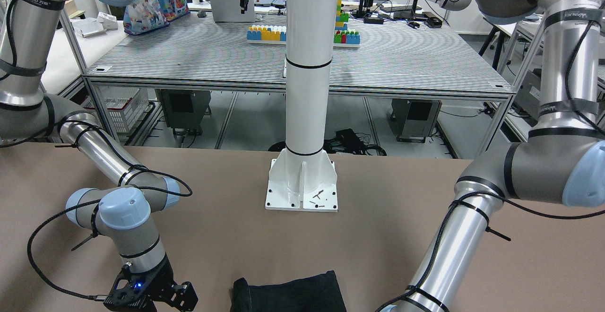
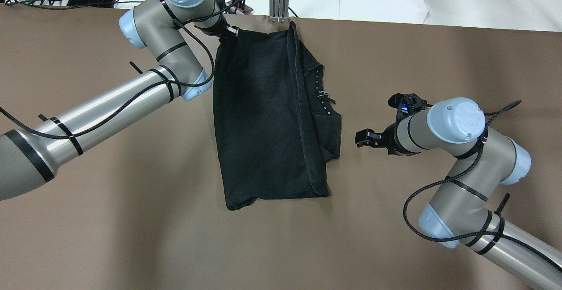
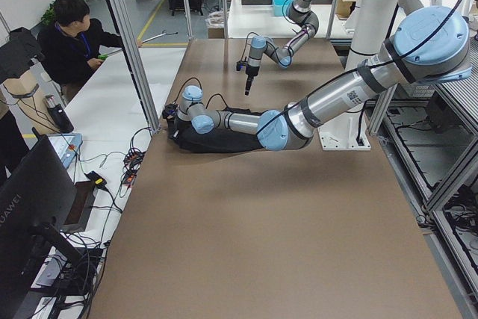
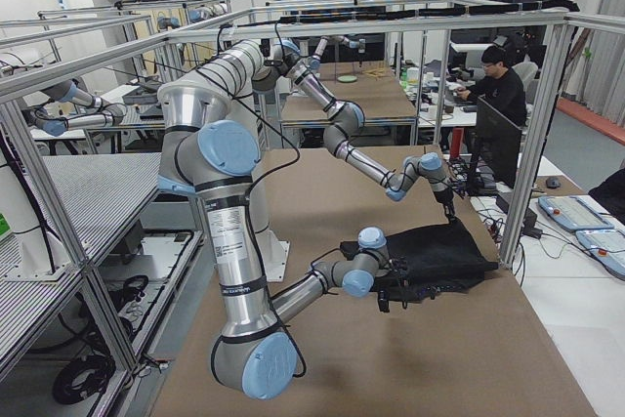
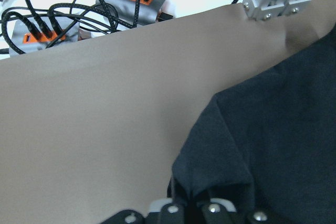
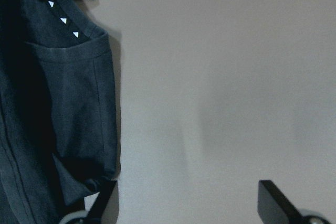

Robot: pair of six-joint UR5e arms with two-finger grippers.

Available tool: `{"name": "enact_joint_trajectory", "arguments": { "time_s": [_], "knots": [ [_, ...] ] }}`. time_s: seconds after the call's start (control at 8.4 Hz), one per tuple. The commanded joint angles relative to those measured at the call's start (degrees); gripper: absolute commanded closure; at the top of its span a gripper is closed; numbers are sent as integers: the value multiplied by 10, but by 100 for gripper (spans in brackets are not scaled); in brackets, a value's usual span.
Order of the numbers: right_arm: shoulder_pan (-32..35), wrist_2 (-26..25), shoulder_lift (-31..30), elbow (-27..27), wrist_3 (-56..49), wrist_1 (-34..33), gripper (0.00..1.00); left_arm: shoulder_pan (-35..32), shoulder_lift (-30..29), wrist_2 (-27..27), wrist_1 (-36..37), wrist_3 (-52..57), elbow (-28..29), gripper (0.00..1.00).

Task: Fold clothes
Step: 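Lift the grasped corner and swing it away from the robot with the left gripper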

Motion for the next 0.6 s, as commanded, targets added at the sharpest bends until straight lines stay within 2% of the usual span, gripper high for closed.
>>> {"name": "enact_joint_trajectory", "arguments": {
  "time_s": [0.0, 0.24, 0.36, 0.48],
  "knots": [
    [-7, -1, 5, -1, 20, 0, 7, -34, 32, -12, 1, 33, -39, 0],
    [-18, -2, 11, -4, 78, 0, 7, -99, 48, -141, 3, 70, -41, 0],
    [-34, -19, 11, -5, 128, 0, 8, -97, 79, -144, 3, 76, -77, 0],
    [-64, -74, 12, -6, 187, 8, 10, -95, 105, -144, 3, 73, -115, 0]
  ]
}}
